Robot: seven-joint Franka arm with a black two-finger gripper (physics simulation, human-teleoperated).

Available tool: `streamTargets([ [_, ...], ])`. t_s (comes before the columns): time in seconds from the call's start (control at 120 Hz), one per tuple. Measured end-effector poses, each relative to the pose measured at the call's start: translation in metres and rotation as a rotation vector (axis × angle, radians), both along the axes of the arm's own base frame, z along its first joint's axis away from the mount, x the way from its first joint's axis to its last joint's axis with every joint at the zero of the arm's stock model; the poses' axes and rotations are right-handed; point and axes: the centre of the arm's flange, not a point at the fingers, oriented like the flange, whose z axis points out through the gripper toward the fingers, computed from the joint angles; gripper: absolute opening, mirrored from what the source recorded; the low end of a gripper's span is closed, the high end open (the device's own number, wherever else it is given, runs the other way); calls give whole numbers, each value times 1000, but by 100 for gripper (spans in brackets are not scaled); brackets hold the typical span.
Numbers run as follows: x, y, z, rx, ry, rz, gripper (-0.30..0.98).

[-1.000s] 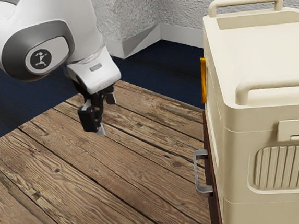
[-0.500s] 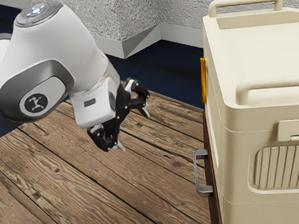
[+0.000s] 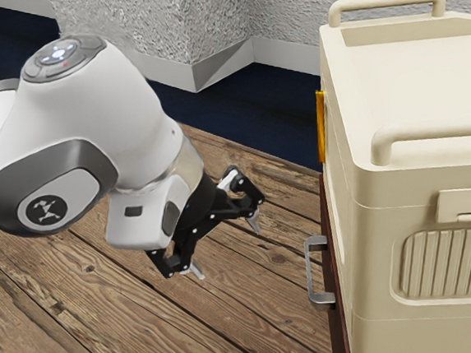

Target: Pull the drawer handle with one arm to open the drawer

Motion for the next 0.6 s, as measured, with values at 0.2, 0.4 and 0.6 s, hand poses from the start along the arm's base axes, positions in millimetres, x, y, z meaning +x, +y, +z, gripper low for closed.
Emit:
streamTargets([
  [0.2, -6, -6, -15, -7, -63, -77, 69],
  [0.4, -7, -15, -14, -18, -133, -136, 69],
  [0.6, -8, -21, -31, -20, -167, -179, 69],
])
